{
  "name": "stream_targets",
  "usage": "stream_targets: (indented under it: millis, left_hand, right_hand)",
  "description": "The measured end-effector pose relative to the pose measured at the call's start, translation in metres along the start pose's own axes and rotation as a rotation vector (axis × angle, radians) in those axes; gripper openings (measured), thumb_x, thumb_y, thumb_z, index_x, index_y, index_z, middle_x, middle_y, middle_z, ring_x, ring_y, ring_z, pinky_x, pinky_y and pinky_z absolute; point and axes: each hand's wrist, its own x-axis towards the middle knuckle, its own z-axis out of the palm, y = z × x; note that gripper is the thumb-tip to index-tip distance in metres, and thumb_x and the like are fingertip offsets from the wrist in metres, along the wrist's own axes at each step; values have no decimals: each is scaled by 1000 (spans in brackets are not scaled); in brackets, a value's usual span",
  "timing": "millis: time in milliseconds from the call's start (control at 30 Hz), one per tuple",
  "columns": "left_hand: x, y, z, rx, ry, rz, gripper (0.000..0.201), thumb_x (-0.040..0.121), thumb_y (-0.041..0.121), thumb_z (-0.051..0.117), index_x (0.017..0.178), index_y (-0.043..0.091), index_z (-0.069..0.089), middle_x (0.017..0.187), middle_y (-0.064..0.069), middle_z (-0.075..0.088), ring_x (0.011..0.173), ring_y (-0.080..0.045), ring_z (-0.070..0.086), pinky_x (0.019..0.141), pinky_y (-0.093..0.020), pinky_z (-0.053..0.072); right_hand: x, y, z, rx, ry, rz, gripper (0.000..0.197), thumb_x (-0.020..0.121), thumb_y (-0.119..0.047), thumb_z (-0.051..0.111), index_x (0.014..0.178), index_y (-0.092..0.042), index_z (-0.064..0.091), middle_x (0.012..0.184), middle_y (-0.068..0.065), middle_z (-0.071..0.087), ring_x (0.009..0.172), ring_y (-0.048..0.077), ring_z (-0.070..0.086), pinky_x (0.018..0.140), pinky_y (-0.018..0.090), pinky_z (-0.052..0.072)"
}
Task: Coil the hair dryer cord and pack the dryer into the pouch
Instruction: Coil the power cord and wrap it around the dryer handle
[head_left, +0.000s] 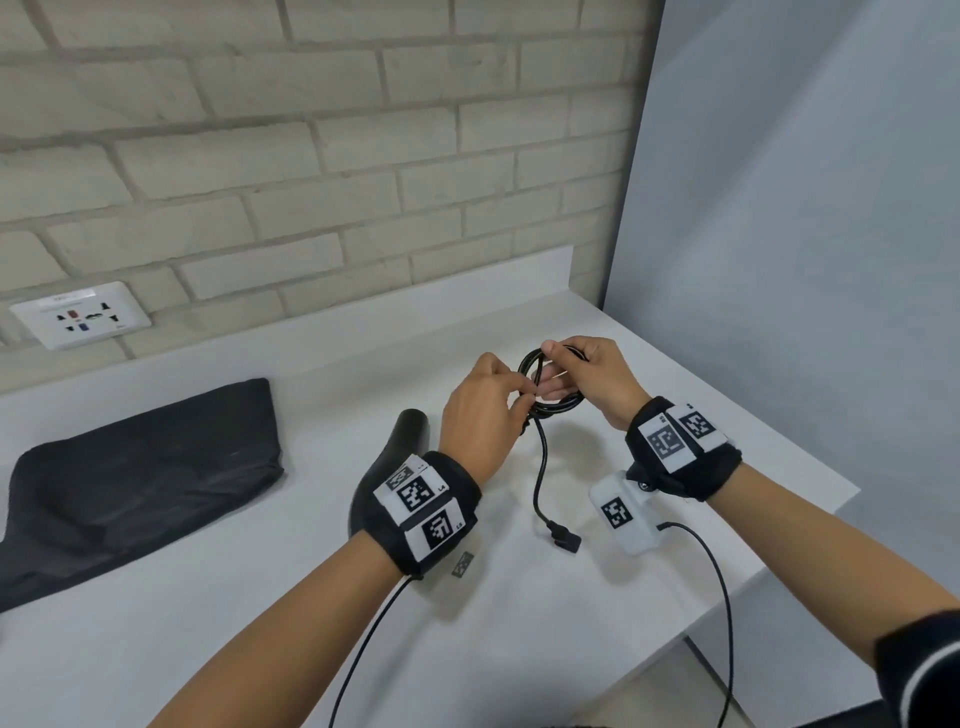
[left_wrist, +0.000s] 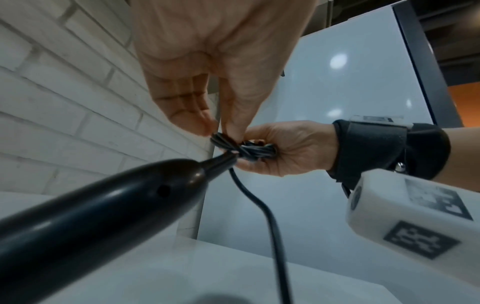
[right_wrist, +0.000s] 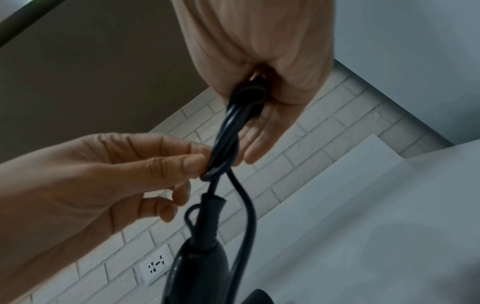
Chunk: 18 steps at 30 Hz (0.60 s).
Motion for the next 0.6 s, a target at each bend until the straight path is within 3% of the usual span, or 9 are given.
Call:
stream_targets:
  millis: [100,233,333,467,600]
  left_hand:
    - [3,3,7,-6,23,-59,26,87,27,59,109,16,68,99,-5,50,82,-21,54,69,-22,32]
    - [15,8,14,-57,63,-136,26,86,27,61,103,8,68,98,-9,54,90,-21,57,71,-20,31]
    - [24,8,19,-45,32,-158,23,86,24,62,89,2,67,85,-7,49,79,-22,50,71,-27,37]
    - [28,5,19,-270,-56,-243,25,83,23,66,65,6,59,60,1,45,65,-21,47,62,-28,37]
    - [35,4,6,-563,-223,-417,31,89,25,59,64,9,51,59,-6,50,53,-17,47,54,-25,44]
  right_hand:
    - [3,1,0,-6,65,-25,18,93,-17,53,77,-9,55,67,12,61,43,7,63,48,17,53]
    - [4,2,1,-7,118,-68,18,93,-17,53,76,-12,54,67,10,62,43,6,63,45,14,49]
    - [4,6,1,-47,145,-103,17,92,-19,54,76,-15,55,67,6,63,45,3,62,45,15,46]
    - [5,19,-3,-304,236,-200,18,92,-30,54,77,-18,53,62,-6,65,47,-2,53,58,21,42]
    - [5,26,-7,-372,248,-259,20,93,-28,53,84,-11,54,54,-6,57,46,-1,51,57,20,39]
